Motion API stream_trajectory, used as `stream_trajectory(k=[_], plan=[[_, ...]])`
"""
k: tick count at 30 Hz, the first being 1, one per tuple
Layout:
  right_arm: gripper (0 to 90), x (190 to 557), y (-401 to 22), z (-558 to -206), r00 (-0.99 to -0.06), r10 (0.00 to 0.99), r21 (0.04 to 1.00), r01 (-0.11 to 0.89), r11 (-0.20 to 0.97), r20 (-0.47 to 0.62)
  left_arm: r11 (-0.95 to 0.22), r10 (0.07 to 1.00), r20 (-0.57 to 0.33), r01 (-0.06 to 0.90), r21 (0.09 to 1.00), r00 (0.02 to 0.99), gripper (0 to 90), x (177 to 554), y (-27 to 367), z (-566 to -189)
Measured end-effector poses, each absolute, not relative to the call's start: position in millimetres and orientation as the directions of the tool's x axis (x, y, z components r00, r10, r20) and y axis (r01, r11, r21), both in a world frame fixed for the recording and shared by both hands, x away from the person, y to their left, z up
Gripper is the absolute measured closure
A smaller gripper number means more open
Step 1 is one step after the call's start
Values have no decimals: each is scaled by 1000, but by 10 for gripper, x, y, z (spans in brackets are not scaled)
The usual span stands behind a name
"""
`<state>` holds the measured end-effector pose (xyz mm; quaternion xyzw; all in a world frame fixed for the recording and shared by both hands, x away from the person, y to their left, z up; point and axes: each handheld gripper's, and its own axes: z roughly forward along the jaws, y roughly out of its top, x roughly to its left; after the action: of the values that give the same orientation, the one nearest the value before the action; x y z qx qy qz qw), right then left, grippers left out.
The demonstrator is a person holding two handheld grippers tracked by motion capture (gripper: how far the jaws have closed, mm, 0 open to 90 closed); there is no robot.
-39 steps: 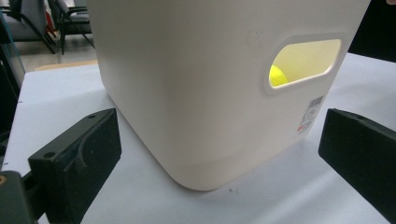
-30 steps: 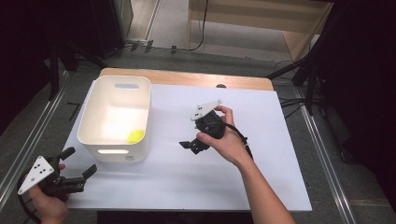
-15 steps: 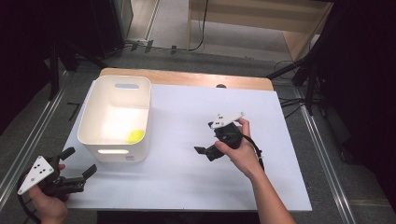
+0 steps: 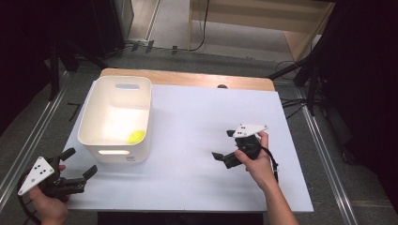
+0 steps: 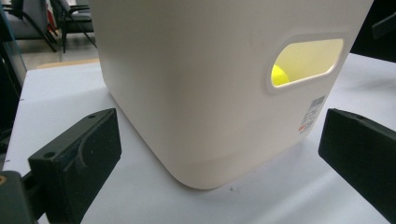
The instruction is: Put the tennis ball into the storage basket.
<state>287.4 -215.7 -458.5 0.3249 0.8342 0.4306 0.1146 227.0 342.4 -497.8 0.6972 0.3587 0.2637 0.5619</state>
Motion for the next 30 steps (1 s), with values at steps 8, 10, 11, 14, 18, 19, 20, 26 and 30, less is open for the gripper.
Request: stream_trajectory(k=[8, 10, 11, 14, 18, 19, 20, 26, 30], plan=[[0, 2751, -2396, -4735, -728, 676, 808, 464, 363, 114, -114, 795, -33, 203, 973, 605, 0, 2271, 3423, -4978], [0, 2714, -2448, -4773, -719, 685, 811, 468, 353, 117, -116, 795, -32, 203, 972, 605, 0, 2269, 3423, -4978], [0, 2696, -2476, -4791, -716, 688, 814, 466, 346, 118, -117, 795, -31, 203, 972, 606, 0, 2269, 3423, -4978], [0, 2644, -2559, -4841, -702, 701, 823, 469, 321, 126, -118, 795, -30, 204, 972, 606, 0, 2271, 3421, -4978], [0, 2578, -2672, -4895, -686, 716, 835, 465, 294, 129, -119, 795, -29, 203, 972, 606, 0, 2270, 3421, -4978], [0, 2561, -2700, -4905, -681, 721, 837, 465, 287, 131, -119, 795, -29, 204, 972, 606, 0, 2271, 3420, -4978], [0, 2544, -2727, -4912, -675, 726, 840, 466, 277, 134, -120, 795, -29, 204, 972, 606, 0, 2273, 3420, -4978], [0, 2454, -2895, -4937, -647, 750, 853, 463, 241, 139, -121, 795, -29, 205, 971, 606, 0, 2271, 3419, -4977], [0, 2390, -3019, -4978, -624, 766, 858, 469, 210, 153, -119, 795, -30, 204, 972, 606, 0, 2271, 3421, -4978]])
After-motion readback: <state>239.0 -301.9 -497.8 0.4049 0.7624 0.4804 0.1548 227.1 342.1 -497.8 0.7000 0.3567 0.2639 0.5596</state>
